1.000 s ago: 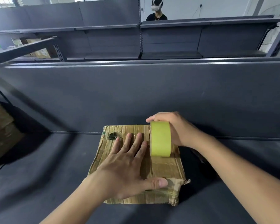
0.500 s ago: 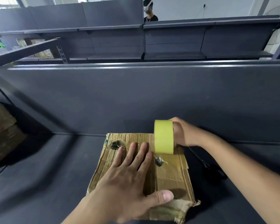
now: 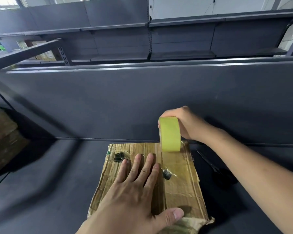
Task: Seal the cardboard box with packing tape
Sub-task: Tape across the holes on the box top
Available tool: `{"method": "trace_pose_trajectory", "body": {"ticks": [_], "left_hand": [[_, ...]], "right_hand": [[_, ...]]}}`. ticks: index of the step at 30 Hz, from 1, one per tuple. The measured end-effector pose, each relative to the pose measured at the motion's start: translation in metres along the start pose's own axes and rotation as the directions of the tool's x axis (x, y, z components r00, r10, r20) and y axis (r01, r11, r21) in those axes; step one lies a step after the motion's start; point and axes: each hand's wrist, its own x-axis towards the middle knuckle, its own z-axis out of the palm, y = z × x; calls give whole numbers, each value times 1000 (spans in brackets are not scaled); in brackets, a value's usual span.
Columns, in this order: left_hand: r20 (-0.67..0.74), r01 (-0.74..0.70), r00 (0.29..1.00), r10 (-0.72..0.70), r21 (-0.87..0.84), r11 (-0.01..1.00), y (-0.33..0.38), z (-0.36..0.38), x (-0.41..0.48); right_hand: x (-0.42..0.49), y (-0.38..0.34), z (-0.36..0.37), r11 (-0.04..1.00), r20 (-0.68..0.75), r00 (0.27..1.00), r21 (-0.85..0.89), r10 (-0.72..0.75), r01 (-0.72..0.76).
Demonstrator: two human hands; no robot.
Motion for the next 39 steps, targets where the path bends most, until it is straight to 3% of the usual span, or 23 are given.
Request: {"method": "trace_pose_trajectory", "body": {"ticks": [4,8,13,20,25,29,34,39], "left_hand": [[-14,-17,1000,17,-7,1000,2,3,-4],[-20,0,1000,-1,-15,1000,5,2,-5],[-120,-9,993,9,1,1000,2,7,-5],[-237,-15,971,23,38,999,2,17,-3],[-200,9,980,-3,27,1000,1,17,-5],[-246,-3,969,10,29,1000,0,17,-8],[-157,9,987,-29,-126,992,2,-1,-14],[-227,14,973,-32,-78,997,-4,-20,-12]], "right_hand": [[6,2,-8,973,-117,979,-183,-167,144],[7,8,5,964,-140,964,-176,-226,200],[7,14,-6,930,-231,926,-288,-299,228],[10,30,16,996,-183,981,-77,-64,50],[18,26,12,997,-249,967,-72,-52,35],[19,21,15,999,-331,943,-37,-28,17],[12,16,32,973,-316,930,184,190,-136],[8,13,38,940,-247,920,234,306,-250]]}}
